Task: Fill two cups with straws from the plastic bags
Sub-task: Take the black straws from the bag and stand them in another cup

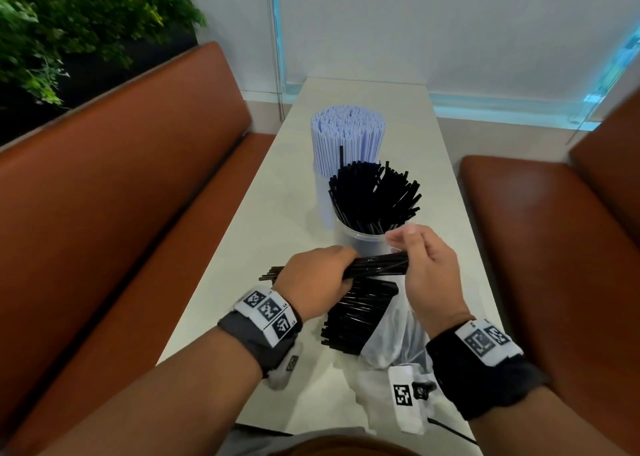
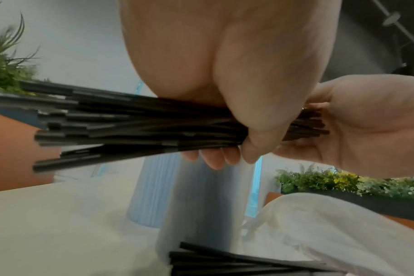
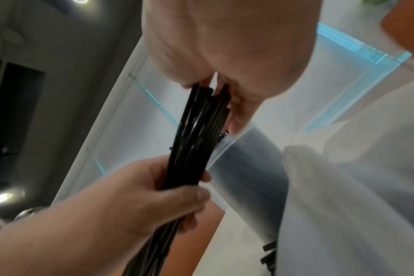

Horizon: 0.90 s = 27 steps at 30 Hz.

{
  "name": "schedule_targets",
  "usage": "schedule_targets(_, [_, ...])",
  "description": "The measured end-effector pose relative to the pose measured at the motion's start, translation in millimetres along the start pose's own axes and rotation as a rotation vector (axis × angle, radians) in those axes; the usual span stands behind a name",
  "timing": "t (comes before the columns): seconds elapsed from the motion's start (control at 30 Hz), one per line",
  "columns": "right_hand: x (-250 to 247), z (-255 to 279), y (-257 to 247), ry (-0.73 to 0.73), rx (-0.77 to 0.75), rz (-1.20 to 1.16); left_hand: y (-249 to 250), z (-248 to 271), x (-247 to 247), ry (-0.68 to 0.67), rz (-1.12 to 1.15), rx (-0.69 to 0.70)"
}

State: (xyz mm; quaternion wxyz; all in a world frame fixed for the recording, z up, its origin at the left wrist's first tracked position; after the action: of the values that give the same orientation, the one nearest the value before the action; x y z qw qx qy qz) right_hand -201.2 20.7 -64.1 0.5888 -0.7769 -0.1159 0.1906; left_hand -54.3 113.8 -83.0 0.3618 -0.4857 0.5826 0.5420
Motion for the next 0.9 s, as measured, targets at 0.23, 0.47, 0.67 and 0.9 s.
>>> schedule_targets(0.23, [3,3,8,-0.018,0.234,-0.260,12,-7,-2,0.034,0.134,-0.050])
schedule_targets(0.47, [15,7,22,-0.026,0.686,-0.663,26,-24,-64,0.485,1.426,-0.029])
schedule_targets(0.67, [27,12,12,-0.103,0.776,-1.026,40,-35,-63,0.630,1.724,-0.120])
schedule_targets(0.9, [26,6,13,-0.171,0.708,-0.901,37,-37,-58,0.606,1.719,-0.176])
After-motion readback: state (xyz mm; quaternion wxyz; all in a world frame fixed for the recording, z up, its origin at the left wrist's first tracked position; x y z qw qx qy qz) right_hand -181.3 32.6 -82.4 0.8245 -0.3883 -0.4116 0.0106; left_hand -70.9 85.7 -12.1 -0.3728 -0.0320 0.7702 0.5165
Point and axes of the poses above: each hand's wrist, its own z-axis away from the middle knuckle, its own x-axis out of the palm, y = z × x, the point moved 3 cm from there along -z, towards the middle knuckle, and after that the axes turned 3 degrees about -y, right-handed, at the moved point
